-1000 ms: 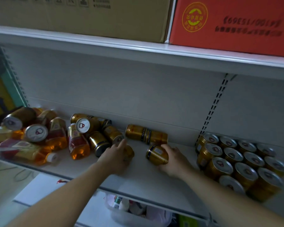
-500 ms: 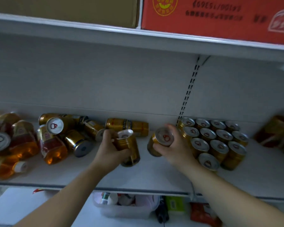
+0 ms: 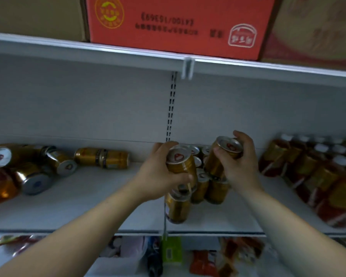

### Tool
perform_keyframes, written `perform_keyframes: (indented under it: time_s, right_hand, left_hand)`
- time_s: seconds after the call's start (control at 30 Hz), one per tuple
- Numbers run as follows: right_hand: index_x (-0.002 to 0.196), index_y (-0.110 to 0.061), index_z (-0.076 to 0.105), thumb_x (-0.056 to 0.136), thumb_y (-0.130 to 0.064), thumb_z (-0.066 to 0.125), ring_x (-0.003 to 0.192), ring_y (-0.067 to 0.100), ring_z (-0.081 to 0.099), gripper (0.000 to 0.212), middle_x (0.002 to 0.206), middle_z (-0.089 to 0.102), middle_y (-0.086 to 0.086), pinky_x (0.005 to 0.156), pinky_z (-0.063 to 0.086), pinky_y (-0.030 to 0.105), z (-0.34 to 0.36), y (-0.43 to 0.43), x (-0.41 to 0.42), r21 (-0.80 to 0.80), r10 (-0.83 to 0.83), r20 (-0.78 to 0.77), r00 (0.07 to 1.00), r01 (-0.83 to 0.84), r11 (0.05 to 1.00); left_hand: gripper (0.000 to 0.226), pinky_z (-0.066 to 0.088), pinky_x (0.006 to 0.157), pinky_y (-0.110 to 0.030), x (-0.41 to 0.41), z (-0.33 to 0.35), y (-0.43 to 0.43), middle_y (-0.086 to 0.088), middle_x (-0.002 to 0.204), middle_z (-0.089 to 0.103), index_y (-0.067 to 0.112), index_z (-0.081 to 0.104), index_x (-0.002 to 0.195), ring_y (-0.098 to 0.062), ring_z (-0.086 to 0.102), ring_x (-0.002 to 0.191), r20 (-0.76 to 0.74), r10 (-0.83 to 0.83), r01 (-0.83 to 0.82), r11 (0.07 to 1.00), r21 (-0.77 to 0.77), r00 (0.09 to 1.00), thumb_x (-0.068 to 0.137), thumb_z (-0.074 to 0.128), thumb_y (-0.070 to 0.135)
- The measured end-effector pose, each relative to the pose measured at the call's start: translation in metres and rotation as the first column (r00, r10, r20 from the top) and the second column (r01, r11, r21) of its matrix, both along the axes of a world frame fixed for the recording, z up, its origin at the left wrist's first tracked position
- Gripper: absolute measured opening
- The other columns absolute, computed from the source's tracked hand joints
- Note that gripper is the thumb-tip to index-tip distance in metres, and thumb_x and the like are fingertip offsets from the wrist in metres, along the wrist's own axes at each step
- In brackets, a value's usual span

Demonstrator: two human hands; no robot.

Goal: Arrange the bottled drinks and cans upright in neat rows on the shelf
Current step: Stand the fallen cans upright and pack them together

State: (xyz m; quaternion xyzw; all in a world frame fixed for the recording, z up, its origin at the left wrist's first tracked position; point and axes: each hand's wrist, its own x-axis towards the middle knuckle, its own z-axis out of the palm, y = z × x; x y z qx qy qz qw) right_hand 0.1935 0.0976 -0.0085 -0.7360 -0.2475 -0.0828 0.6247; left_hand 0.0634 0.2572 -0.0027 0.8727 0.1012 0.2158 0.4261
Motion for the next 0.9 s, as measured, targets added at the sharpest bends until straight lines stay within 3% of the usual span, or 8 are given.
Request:
perform_keyframes:
  time_s: [0.07, 0.17, 0.3, 0.47, 0.6, 0.73, 0.83, 0.9]
  right_hand:
    - [0.129, -0.027, 0.048, 0.079, -0.027, 0.077, 0.102, 0.008, 0.055, 0.058, 0.114, 0.055, -0.008, 0.085, 0.042, 0.02, -0.008, -0.029, 0.02, -0.072, 0.004, -0.019, 1.0, -0.005, 0.997]
    - [0.12, -0.027, 0.049, 0.078, -0.023, 0.079, 0.084, -0.008, 0.054, 0.051, 0.097, 0.051, -0.024, 0.072, 0.038, 0.003, -0.031, -0.065, 0.045, -0.13, 0.039, -0.02, 0.999, -0.041, 0.991]
    - [0.106, -0.031, 0.047, 0.079, -0.017, 0.077, 0.081, -0.016, 0.049, 0.043, 0.093, 0.05, -0.024, 0.065, 0.037, 0.0, -0.065, -0.095, 0.073, -0.189, 0.084, -0.075, 0.994, -0.097, 0.977]
    - [0.116, -0.031, 0.049, 0.08, -0.02, 0.076, 0.1, 0.008, 0.059, 0.046, 0.107, 0.062, -0.01, 0.072, 0.043, 0.013, -0.098, -0.099, 0.092, -0.238, 0.184, -0.237, 0.954, -0.24, 0.941]
    - [0.131, -0.033, 0.045, 0.082, -0.022, 0.073, 0.119, 0.012, 0.053, 0.058, 0.13, 0.054, -0.007, 0.098, 0.046, 0.034, -0.108, -0.09, 0.101, -0.223, 0.248, -0.295, 0.923, -0.319, 0.921]
    - [0.148, -0.02, 0.028, 0.089, -0.023, 0.068, 0.127, 0.008, 0.035, 0.071, 0.139, 0.031, -0.007, 0.1, 0.032, 0.023, -0.103, -0.084, 0.113, -0.38, 0.29, -0.263, 0.92, -0.375, 0.846]
    - [0.15, -0.017, 0.025, 0.086, -0.044, 0.067, 0.139, 0.02, 0.029, 0.081, 0.151, 0.025, 0.001, 0.109, 0.032, 0.033, -0.1, -0.083, 0.13, -0.634, 0.319, -0.118, 0.94, -0.319, 0.705]
    - [0.152, -0.02, 0.018, 0.081, -0.062, 0.062, 0.145, 0.025, 0.015, 0.093, 0.158, 0.012, 0.001, 0.114, 0.026, 0.04, -0.093, -0.081, 0.135, -0.794, 0.352, -0.017, 0.936, -0.226, 0.565]
  left_hand:
    - [0.075, 0.04, 0.083, -0.012, 0.022, -0.006, -0.029, 0.009, 0.117, 0.041, 0.033, 0.044, 0.124, -0.006, 0.049, 0.104, -0.037, -0.009, 0.011, 0.999, 0.032, 0.999, 0.061, 0.084, 0.032]
    - [0.078, 0.048, 0.092, -0.029, 0.049, -0.021, -0.058, 0.011, 0.119, 0.053, 0.034, 0.05, 0.12, -0.008, 0.054, 0.108, -0.143, -0.036, 0.054, 0.991, 0.119, 0.989, 0.049, 0.076, 0.055]
    - [0.068, 0.045, 0.093, -0.034, 0.064, -0.037, -0.084, 0.016, 0.116, 0.055, 0.038, 0.051, 0.113, -0.01, 0.052, 0.112, -0.274, 0.096, 0.028, 0.908, 0.417, 0.957, 0.05, 0.064, 0.061]
    - [0.089, 0.007, 0.119, -0.045, 0.069, -0.054, -0.087, 0.003, 0.154, 0.02, 0.032, 0.022, 0.147, -0.021, 0.01, 0.144, -0.481, 0.296, 0.107, 0.754, 0.648, 0.825, 0.072, 0.062, 0.059]
    - [0.094, -0.003, 0.113, -0.061, 0.067, -0.06, -0.081, 0.003, 0.158, -0.004, 0.037, 0.011, 0.147, -0.026, -0.012, 0.146, -0.572, 0.347, 0.145, 0.752, 0.643, 0.743, 0.072, 0.061, 0.065]
    - [0.103, 0.009, 0.116, -0.057, 0.065, -0.063, -0.073, 0.005, 0.159, -0.012, 0.043, -0.007, 0.147, -0.025, -0.014, 0.146, -0.619, 0.318, 0.188, 0.768, 0.612, 0.718, 0.072, 0.06, 0.067]
    - [0.103, 0.011, 0.116, -0.053, 0.064, -0.061, -0.065, 0.007, 0.159, -0.015, 0.047, -0.008, 0.146, -0.022, -0.014, 0.146, -0.655, 0.272, 0.213, 0.8, 0.561, 0.705, 0.069, 0.055, 0.074]
    - [0.109, 0.011, 0.116, -0.055, 0.063, -0.063, -0.063, 0.007, 0.159, -0.015, 0.049, -0.008, 0.145, -0.021, -0.013, 0.146, -0.641, 0.283, 0.173, 0.816, 0.552, 0.713, 0.056, 0.036, 0.094]
